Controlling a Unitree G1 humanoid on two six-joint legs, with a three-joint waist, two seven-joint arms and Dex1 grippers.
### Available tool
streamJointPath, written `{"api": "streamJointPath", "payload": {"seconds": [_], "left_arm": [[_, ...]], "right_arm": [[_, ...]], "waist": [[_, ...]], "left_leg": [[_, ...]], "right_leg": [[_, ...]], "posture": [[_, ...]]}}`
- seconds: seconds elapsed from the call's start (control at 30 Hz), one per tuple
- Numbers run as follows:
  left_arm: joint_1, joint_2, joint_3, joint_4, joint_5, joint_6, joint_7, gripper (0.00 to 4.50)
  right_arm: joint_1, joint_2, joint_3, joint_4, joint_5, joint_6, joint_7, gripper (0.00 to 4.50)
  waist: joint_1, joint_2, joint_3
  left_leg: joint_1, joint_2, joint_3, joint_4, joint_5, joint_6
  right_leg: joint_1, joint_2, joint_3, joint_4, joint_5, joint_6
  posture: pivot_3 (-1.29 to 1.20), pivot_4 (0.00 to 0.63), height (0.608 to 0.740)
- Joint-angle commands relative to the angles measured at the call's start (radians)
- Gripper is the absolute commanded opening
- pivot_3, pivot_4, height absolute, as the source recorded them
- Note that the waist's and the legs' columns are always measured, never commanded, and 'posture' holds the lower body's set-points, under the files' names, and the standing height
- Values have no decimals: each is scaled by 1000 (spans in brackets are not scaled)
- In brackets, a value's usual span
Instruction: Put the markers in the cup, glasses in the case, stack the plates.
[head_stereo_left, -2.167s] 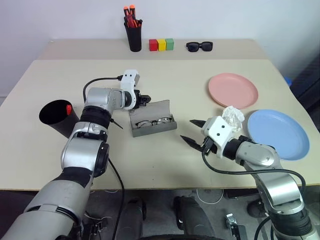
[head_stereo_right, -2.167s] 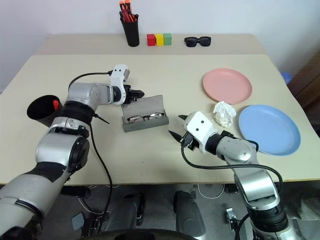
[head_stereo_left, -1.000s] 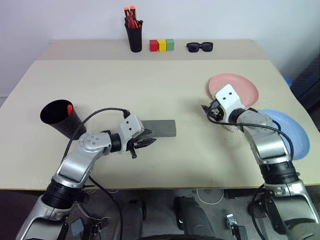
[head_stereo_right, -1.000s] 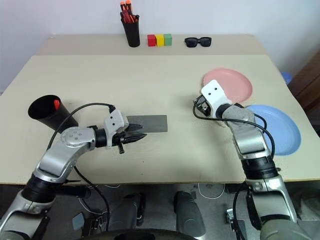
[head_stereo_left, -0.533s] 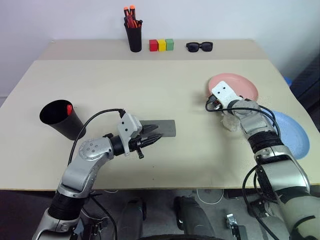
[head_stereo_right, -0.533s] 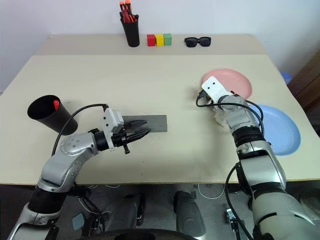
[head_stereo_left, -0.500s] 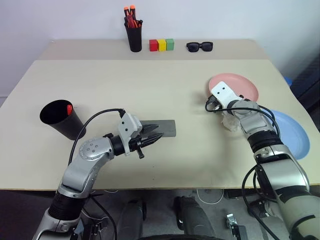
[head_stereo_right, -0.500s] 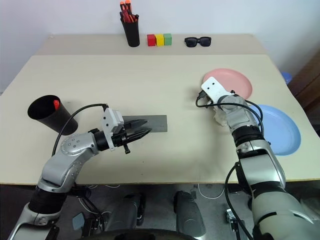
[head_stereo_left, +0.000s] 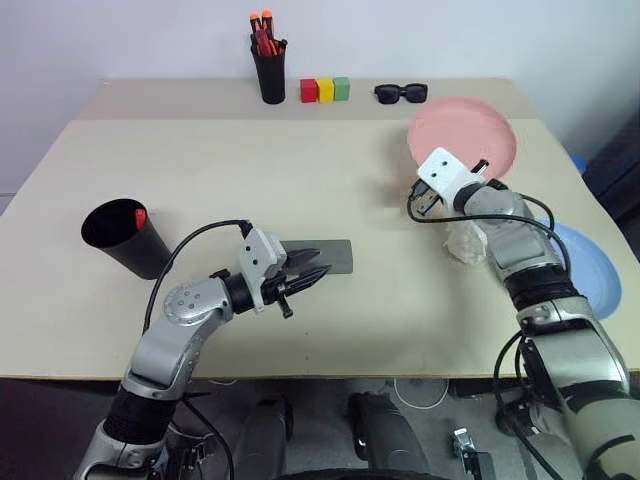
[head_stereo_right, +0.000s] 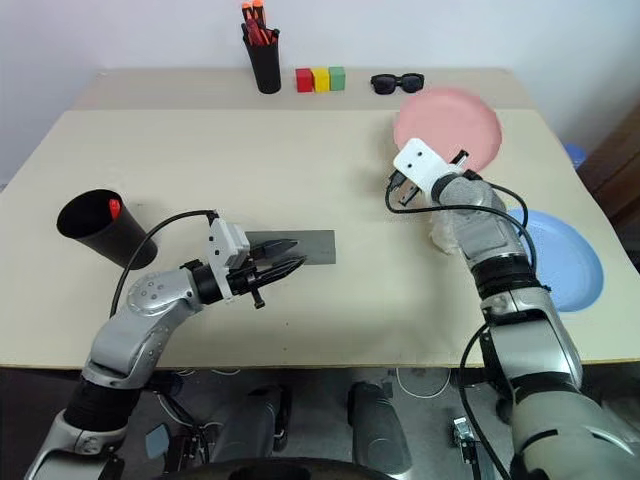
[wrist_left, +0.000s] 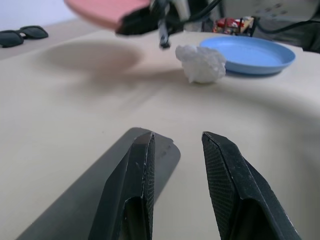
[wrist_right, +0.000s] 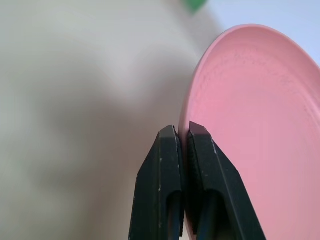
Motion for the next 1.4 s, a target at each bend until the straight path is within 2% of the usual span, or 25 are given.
{"api": "streamJointPath", "payload": {"seconds": [0.03,0.23,0.4,0.57,0.77,0.87,1.07,1.27,1.4], "left_arm": [[-42,-19,3,7,-35,-19,-23,1479],[-126,-67,-47,43,-75,-24,-104,1479],[-189,-117,-115,94,-62,-42,-162,1479],[-217,-142,-156,135,-36,-71,-191,1479],[-218,-138,-152,125,-39,-67,-190,1479],[-206,-128,-146,110,-41,-62,-186,1479],[-191,-114,-143,94,-43,-55,-169,1479],[-202,-116,-140,107,-38,-62,-155,1479],[-203,-115,-136,109,-35,-65,-143,1479]], "right_arm": [[92,-80,-138,-300,103,111,80,37],[438,-238,-388,-700,211,331,203,37],[764,-262,-566,-904,250,433,270,37],[936,-229,-578,-940,213,431,230,37],[947,-231,-559,-867,213,426,207,37],[948,-255,-540,-829,202,407,216,1016],[892,-240,-555,-834,259,401,222,3962],[798,-177,-510,-861,367,429,225,3962],[704,-130,-384,-770,314,399,158,3962]], "waist": [[6,0,0],[8,0,0],[1,2,-1],[-7,4,-3],[0,4,-3],[1,4,-3],[-1,4,-3],[0,3,-2],[-1,4,-2]], "left_leg": [[0,0,0,0,0,0],[0,0,-2,0,0,1],[2,0,-1,1,0,1],[7,0,2,1,-1,1],[7,0,2,2,-1,1],[7,0,2,1,-1,1],[7,0,1,1,-1,1],[6,0,1,1,-1,1],[6,0,1,2,-1,1]], "right_leg": [[0,0,0,0,0,0],[4,0,-1,-2,0,0],[6,0,-1,-2,-3,-4],[8,1,1,-2,-3,-4],[9,0,2,-2,-5,-2],[9,0,2,-3,-4,-4],[9,0,2,-3,-4,-4],[9,1,1,-3,-4,-4],[9,1,1,-3,-4,-4]], "posture": [[0,150,740],[0,150,740],[0,150,740],[0,150,740],[0,150,740],[0,150,740],[0,150,740],[0,150,740],[0,150,740]]}}
